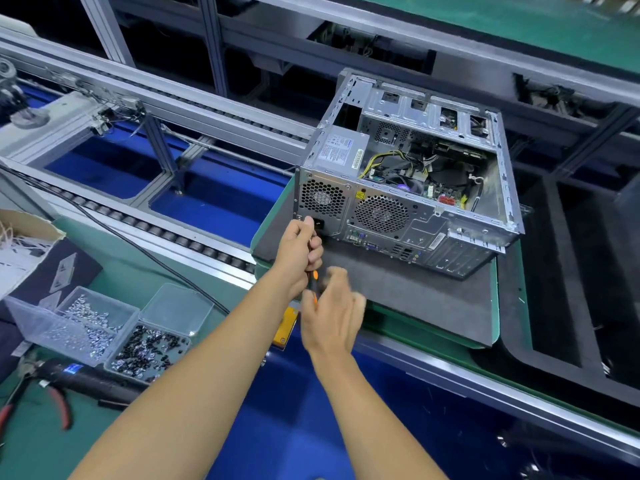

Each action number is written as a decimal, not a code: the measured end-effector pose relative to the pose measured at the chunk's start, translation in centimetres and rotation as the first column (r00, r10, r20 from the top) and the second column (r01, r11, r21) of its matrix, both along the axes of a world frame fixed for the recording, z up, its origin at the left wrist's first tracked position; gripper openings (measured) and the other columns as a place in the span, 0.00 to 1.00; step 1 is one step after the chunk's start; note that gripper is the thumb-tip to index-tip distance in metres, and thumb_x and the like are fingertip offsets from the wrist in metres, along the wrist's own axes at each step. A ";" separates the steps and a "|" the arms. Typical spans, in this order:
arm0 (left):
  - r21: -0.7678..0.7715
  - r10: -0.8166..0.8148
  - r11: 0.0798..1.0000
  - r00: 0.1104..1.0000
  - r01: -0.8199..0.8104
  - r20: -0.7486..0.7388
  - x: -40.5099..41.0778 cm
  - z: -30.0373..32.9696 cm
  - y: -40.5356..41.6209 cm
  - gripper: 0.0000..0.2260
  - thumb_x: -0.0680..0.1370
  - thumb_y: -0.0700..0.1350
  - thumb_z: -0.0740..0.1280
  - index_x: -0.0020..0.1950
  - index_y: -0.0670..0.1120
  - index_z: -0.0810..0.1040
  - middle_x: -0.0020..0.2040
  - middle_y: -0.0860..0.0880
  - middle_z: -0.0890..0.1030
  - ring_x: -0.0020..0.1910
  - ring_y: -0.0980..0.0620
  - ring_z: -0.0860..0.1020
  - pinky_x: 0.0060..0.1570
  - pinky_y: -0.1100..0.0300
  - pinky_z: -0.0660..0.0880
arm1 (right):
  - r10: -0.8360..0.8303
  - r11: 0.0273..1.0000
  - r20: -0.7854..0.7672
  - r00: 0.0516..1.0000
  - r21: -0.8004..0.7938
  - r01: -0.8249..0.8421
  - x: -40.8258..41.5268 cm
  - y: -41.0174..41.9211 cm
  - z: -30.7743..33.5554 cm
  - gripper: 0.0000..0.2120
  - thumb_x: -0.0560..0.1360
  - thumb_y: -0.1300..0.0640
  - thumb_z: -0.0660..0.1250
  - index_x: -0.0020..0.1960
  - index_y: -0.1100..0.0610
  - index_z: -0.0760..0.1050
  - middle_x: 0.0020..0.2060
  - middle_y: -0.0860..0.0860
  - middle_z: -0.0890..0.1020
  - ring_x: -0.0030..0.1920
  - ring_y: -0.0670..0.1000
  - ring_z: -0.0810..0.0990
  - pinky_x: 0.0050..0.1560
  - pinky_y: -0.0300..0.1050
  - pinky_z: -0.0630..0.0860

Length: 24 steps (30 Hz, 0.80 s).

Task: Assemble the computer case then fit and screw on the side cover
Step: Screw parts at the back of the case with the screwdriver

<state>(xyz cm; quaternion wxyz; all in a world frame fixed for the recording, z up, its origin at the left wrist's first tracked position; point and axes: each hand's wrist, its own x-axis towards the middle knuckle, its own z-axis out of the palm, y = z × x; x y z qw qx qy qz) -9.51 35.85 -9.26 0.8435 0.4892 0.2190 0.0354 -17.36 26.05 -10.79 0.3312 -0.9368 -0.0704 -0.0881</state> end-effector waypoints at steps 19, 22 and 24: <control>0.110 -0.140 0.983 0.986 0.149 -0.087 -4.7 -1.0 -0.4 0.14 0.84 0.51 0.64 0.41 0.49 0.66 0.31 0.52 0.70 0.24 0.56 0.62 0.22 0.63 0.57 | 0.088 0.810 0.246 0.965 -0.582 0.075 12.4 -4.2 10.7 0.16 0.77 0.39 0.60 0.47 0.53 0.71 0.41 0.54 0.81 0.45 0.60 0.80 0.45 0.53 0.64; 0.112 -0.163 0.978 0.981 0.175 -0.108 -5.8 -1.4 -0.9 0.14 0.84 0.51 0.63 0.42 0.48 0.67 0.31 0.51 0.70 0.24 0.55 0.62 0.22 0.63 0.57 | 0.105 0.825 0.256 0.961 -0.562 0.060 11.7 -4.5 10.7 0.15 0.76 0.40 0.60 0.45 0.52 0.68 0.40 0.53 0.80 0.44 0.59 0.79 0.46 0.53 0.64; 0.111 -0.168 0.978 0.980 0.179 -0.103 -6.1 -1.4 -1.0 0.13 0.84 0.51 0.63 0.42 0.48 0.68 0.32 0.51 0.70 0.24 0.55 0.62 0.22 0.63 0.57 | 0.134 0.832 0.249 0.959 -0.554 0.028 11.6 -4.7 11.0 0.15 0.76 0.40 0.60 0.43 0.52 0.66 0.38 0.51 0.79 0.43 0.58 0.79 0.45 0.52 0.63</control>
